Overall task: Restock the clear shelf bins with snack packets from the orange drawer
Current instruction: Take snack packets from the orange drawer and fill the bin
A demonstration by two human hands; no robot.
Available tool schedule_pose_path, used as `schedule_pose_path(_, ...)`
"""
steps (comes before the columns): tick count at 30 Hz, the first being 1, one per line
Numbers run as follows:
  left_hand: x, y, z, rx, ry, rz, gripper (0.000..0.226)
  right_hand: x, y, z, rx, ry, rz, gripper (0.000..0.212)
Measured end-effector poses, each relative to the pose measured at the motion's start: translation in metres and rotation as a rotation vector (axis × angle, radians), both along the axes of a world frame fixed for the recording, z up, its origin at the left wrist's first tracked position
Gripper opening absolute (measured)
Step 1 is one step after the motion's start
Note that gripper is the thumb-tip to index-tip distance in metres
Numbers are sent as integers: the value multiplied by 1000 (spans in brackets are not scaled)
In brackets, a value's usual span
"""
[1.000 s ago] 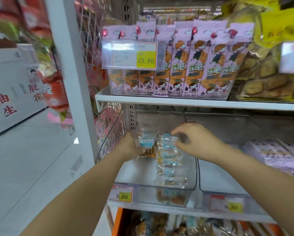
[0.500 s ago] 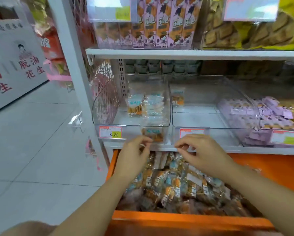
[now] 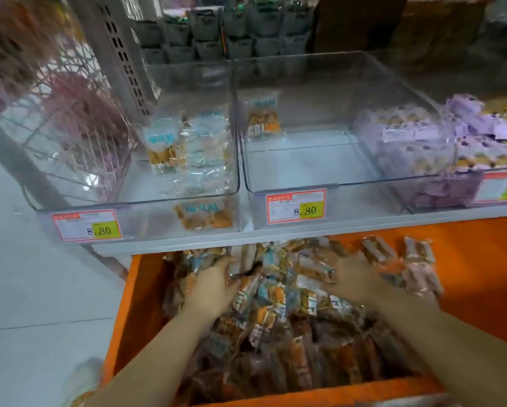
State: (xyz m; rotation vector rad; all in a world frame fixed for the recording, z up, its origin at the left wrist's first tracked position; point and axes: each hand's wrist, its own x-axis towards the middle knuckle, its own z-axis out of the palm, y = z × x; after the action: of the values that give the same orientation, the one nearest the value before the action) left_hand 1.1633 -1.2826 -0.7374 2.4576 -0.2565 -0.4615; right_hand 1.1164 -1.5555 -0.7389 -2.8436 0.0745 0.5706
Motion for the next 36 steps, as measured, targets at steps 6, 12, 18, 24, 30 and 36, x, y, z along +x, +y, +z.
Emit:
schedule_pose_path(6, 9, -21, -36, 98, 185, -112, 62, 11, -1, -41, -38, 175, -15, 94)
schedule_pose_path(12, -10, -26, -48, 401, 153, -336, 67, -4, 21, -21, -173, 133, 10, 65)
schedule_pose_path(18, -33, -12, -38, 305, 85, -241, 54, -30, 21, -14, 6, 109, -8, 44)
schedule_pose_path(24, -53, 8, -11, 200, 71, -260, 45, -53, 27, 24, 135, 72, -6, 31)
schedule_pose_path(30, -71, 24, 30, 144, 20, -318, 48, -77, 33, 75, 315, 51, -109, 31)
schedule_pose_path(36, -92, 32, 92, 26, -184, -386, 44, -110, 41, 117, 605, -95, -224, 10)
